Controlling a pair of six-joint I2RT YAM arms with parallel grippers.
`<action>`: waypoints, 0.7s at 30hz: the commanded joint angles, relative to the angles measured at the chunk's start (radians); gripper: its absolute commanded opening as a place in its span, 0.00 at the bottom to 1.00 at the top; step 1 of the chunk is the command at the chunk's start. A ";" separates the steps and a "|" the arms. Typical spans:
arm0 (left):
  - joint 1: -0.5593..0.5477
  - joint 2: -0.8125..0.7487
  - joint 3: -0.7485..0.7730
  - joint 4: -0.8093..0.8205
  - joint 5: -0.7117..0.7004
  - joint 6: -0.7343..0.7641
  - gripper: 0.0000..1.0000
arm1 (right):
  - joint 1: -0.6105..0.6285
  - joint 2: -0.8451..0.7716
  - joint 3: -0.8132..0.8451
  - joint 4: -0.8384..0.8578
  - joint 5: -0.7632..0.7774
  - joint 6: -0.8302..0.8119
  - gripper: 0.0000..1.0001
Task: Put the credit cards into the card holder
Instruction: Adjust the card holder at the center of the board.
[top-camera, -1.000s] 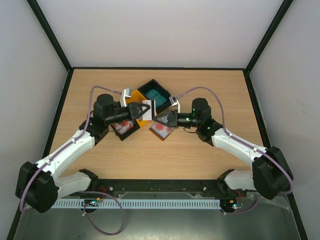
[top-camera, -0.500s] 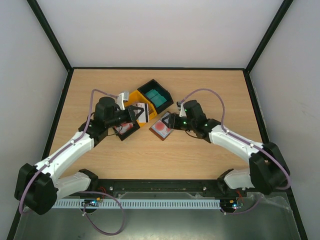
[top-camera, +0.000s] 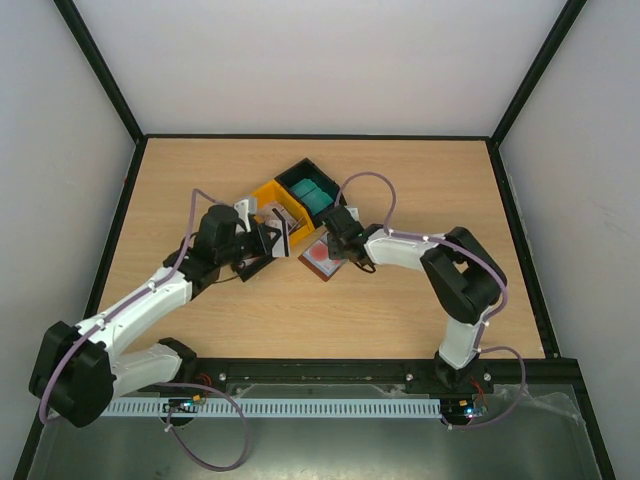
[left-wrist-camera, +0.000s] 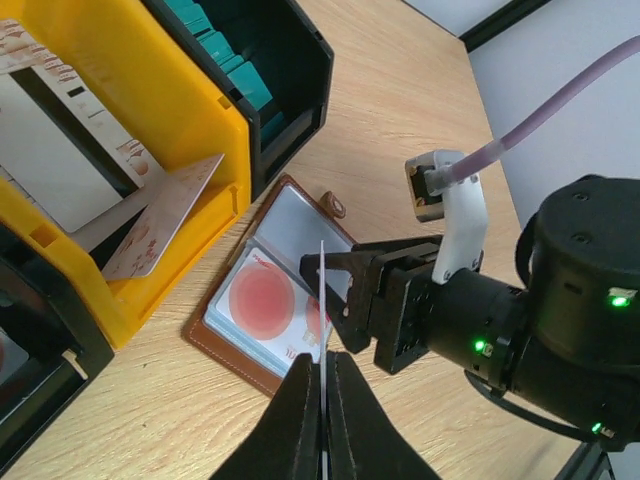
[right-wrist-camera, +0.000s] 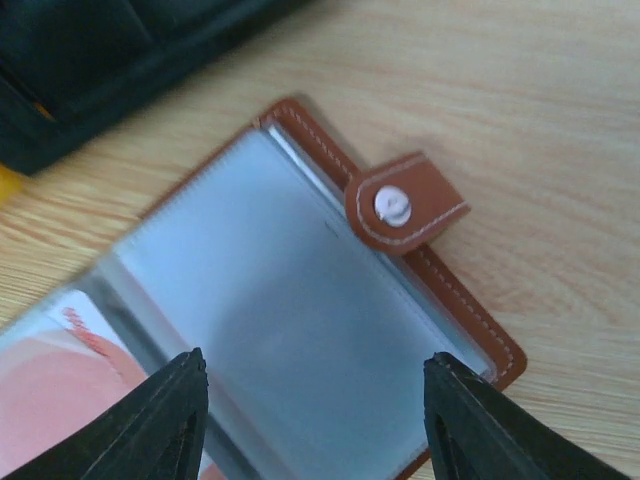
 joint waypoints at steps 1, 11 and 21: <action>-0.008 0.027 -0.011 0.014 -0.022 0.019 0.03 | 0.031 0.036 -0.023 -0.036 0.065 0.029 0.57; -0.061 0.079 -0.040 0.062 -0.020 0.024 0.03 | 0.107 -0.067 -0.265 -0.069 -0.040 0.421 0.46; -0.159 0.121 -0.075 0.120 -0.055 -0.019 0.05 | 0.125 -0.289 -0.192 -0.134 0.182 0.413 0.61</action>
